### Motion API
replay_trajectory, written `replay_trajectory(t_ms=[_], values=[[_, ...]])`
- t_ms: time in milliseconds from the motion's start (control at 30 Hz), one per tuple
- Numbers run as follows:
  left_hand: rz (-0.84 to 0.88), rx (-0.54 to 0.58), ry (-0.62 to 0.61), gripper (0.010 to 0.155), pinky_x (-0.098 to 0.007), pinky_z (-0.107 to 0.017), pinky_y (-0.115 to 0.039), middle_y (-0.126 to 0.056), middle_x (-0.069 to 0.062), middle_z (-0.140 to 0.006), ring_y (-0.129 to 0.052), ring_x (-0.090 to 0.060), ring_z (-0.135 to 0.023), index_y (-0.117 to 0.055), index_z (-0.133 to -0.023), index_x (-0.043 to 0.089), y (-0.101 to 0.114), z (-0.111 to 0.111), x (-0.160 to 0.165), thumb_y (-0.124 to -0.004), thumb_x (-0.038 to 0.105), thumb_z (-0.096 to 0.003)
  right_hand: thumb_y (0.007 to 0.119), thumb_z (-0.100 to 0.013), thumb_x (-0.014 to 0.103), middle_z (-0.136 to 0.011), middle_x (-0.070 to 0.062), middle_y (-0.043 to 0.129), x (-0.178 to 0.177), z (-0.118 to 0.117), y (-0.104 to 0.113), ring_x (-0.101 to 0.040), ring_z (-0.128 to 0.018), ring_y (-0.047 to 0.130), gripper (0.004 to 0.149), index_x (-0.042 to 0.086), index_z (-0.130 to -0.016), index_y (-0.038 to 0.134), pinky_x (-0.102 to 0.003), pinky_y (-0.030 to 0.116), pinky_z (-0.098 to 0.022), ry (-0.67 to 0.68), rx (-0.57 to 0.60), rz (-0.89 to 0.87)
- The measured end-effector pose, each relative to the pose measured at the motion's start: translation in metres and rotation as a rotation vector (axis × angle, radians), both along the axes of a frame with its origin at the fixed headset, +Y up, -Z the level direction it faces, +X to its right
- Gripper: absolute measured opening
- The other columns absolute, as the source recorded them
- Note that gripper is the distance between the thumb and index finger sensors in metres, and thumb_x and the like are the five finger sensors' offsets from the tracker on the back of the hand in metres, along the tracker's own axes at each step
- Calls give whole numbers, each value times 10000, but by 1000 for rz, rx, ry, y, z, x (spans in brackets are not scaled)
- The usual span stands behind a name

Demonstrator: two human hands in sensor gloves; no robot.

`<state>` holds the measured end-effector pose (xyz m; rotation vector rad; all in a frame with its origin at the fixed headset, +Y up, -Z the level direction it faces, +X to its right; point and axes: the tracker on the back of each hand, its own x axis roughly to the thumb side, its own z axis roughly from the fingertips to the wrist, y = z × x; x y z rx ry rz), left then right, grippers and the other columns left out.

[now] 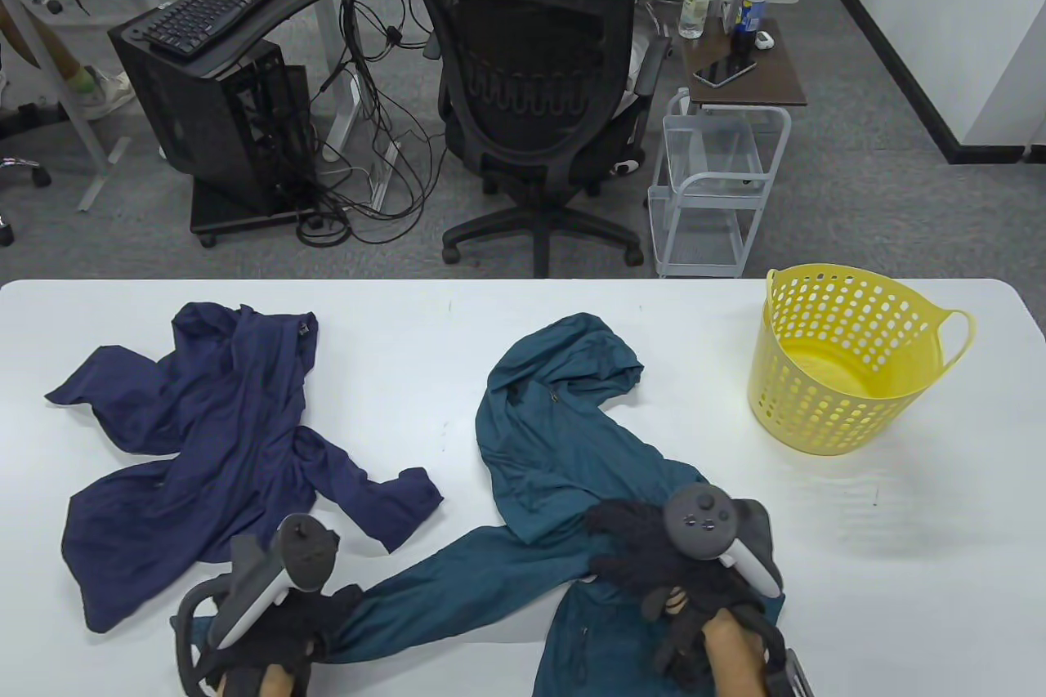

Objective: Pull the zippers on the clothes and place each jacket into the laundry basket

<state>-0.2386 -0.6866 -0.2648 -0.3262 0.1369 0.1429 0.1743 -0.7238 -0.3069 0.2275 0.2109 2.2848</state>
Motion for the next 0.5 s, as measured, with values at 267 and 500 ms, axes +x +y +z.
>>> replay_trajectory(t_ms=[267,500], values=[[45,216,-201,666,-643,-677,-601,-793,62,-1059,-745,-361,-989,-637,-1027,403,10,-24,110,-674,658,-413,787,-513,439,-1055,-34,798,82,-2,-19,-385,-880,819,483,273,-966,805,-567,669,-631,-539,2,13],[-1,243,-294,658,-625,-682,-612,-777,89,-1068,-737,-341,-1002,-619,-1024,429,-3,-44,180,-663,663,-411,818,-482,535,-1019,-86,848,81,-11,-46,-355,-793,901,581,242,-984,787,-513,744,-564,-569,-161,135]])
